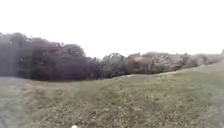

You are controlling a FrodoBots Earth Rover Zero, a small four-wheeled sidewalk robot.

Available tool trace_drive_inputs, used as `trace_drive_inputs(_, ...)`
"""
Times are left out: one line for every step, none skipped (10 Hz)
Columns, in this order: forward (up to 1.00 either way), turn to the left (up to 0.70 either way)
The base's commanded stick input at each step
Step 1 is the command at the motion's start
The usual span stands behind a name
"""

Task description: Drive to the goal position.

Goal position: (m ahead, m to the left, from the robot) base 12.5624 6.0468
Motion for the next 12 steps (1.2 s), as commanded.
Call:
trace_drive_inputs(1.0,0.0)
trace_drive_inputs(1.0,0.0)
trace_drive_inputs(1.0,0.0)
trace_drive_inputs(1.0,0.0)
trace_drive_inputs(1.0,0.0)
trace_drive_inputs(1.0,0.0)
trace_drive_inputs(1.0,0.0)
trace_drive_inputs(1.0,0.0)
trace_drive_inputs(1.0,0.0)
trace_drive_inputs(0.49,0.0)
trace_drive_inputs(0.0,0.0)
trace_drive_inputs(0.0,0.0)
